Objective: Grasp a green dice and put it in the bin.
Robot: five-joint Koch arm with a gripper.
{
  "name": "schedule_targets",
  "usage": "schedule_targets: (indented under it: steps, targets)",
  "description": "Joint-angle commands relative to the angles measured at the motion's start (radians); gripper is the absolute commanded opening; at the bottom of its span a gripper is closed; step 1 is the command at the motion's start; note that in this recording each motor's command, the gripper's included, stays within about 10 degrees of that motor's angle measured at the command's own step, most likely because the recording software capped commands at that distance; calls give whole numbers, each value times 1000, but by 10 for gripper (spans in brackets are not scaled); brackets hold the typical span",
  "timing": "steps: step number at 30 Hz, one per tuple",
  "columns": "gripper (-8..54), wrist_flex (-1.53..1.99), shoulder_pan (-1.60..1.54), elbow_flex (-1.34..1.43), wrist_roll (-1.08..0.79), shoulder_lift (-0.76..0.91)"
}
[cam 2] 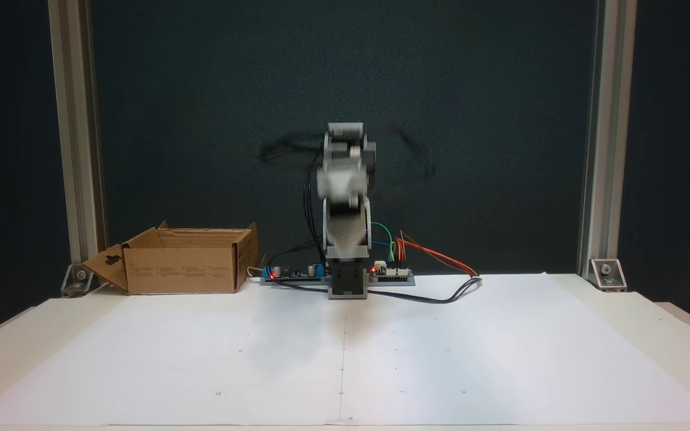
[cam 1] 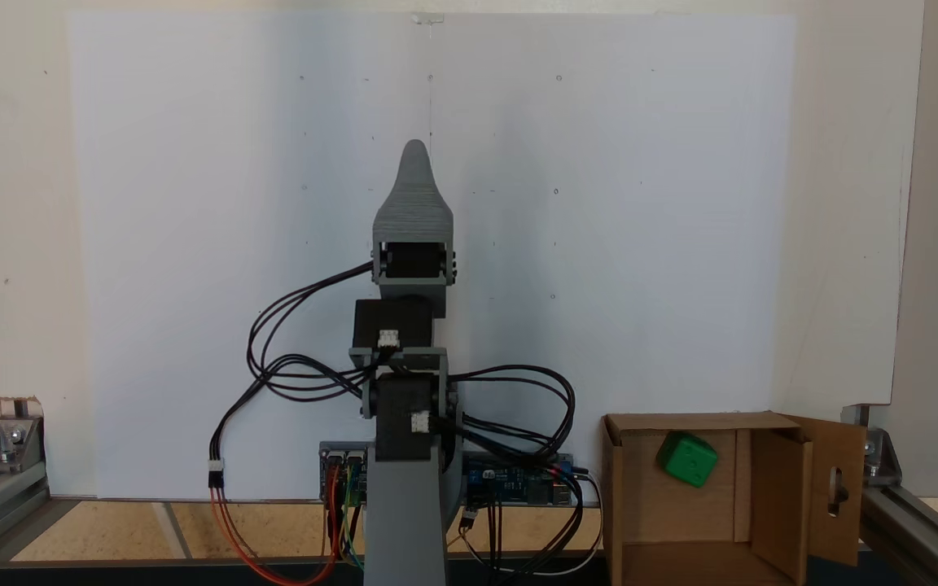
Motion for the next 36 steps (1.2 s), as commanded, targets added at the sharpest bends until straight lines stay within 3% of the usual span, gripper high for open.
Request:
schedule_targets:
  steps: [1, 20, 36]
  targets:
    - [432, -164, 12, 44, 34, 115]
    - [435, -958, 46, 669, 31, 115]
    - [440, -1525, 46, 758, 31, 109]
